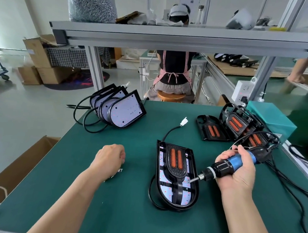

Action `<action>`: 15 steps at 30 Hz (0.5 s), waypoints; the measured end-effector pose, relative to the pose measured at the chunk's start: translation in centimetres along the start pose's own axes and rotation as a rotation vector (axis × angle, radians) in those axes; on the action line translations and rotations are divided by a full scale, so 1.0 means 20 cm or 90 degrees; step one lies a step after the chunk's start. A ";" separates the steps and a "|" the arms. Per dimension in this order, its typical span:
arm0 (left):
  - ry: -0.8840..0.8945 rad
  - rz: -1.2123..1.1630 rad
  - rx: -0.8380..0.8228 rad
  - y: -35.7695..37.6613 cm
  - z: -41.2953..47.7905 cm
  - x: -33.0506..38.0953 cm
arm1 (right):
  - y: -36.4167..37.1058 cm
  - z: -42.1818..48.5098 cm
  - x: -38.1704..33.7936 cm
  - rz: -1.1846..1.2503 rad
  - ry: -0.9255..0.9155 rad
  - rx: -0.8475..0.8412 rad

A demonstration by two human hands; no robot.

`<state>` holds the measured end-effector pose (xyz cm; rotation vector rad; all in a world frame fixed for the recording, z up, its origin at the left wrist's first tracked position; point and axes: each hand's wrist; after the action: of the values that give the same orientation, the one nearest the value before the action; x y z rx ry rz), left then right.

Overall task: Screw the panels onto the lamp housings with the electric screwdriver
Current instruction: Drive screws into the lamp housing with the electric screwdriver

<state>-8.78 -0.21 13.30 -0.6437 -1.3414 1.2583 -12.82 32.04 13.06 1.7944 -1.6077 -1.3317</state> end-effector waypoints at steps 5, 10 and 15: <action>0.015 -0.125 0.086 -0.03 -0.04 0.03 | 0.00 -0.01 -0.01 0.008 0.000 -0.010; -0.023 -0.363 0.111 -0.11 -0.10 0.13 | 0.03 -0.03 0.00 0.006 0.002 -0.017; -0.154 -0.639 0.056 -0.14 -0.17 0.22 | 0.06 -0.08 -0.02 0.011 -0.015 -0.018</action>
<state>-5.87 4.04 16.64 0.2710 -1.4953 0.5601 -12.16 31.54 14.87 1.7509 -1.6040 -1.3656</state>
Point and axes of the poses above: each hand's wrist, its own z-axis towards the middle knuckle, its own y-axis out of the palm, x = y × z, and after that the axes turned 14 degrees about x, right-handed
